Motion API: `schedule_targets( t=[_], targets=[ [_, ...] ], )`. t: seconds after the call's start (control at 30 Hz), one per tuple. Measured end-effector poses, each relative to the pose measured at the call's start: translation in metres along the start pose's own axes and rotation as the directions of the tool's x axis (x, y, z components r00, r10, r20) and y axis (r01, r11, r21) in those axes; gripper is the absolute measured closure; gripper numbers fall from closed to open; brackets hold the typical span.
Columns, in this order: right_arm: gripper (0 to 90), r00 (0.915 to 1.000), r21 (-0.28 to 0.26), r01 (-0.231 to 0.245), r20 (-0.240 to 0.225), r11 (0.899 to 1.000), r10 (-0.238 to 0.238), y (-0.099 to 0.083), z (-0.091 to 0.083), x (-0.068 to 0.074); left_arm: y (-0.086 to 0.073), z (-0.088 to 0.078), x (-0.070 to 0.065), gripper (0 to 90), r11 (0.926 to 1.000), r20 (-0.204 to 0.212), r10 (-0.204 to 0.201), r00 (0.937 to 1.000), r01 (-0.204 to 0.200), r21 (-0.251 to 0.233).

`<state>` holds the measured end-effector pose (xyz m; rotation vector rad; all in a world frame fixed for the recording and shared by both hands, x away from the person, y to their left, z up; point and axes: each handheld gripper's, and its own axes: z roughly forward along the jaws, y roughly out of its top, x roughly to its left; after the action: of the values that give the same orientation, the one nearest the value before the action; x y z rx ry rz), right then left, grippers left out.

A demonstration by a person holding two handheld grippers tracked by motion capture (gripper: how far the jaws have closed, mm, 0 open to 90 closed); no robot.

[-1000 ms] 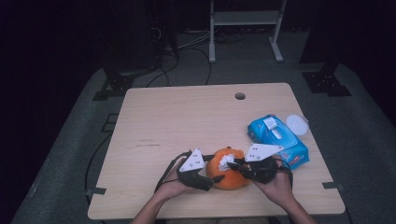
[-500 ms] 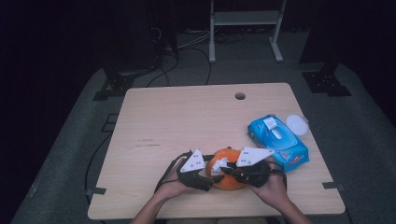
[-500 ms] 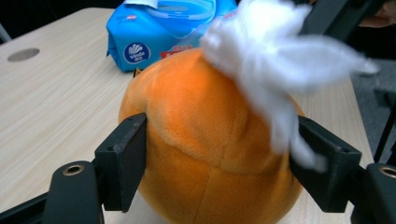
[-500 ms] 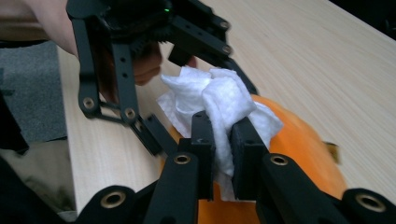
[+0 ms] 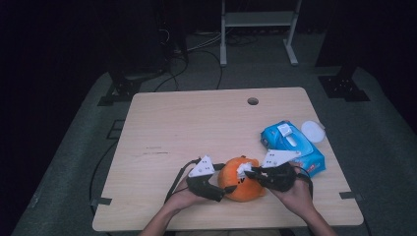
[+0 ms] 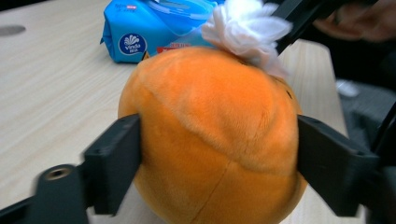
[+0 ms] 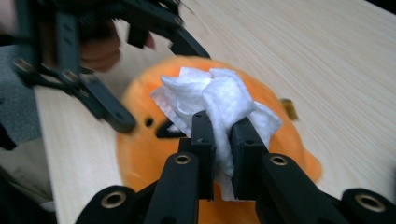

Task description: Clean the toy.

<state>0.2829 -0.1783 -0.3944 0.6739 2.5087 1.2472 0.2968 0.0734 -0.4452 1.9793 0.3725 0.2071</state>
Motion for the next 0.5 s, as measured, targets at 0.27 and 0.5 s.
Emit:
schedule_targets(
  t=[0.27, 0.5],
  targets=[
    [80.9, 0.9986, -0.025, 0.052, -0.006, 0.998, -0.052, 0.014, -0.002, 0.01, 0.005, 0.0, -0.017, 28.9, 0.9855, -0.024, 0.17, 0.9852, -0.17, 0.009],
    [80.9, 0.9996, -0.009, 0.008, -0.026, 1.0, -0.008, 0.003, -0.006, 0.003, 0.004, 0.001, -0.01, 23.3, 0.9984, 0.01, 0.051, 0.9986, -0.051, -0.024]
  ],
)
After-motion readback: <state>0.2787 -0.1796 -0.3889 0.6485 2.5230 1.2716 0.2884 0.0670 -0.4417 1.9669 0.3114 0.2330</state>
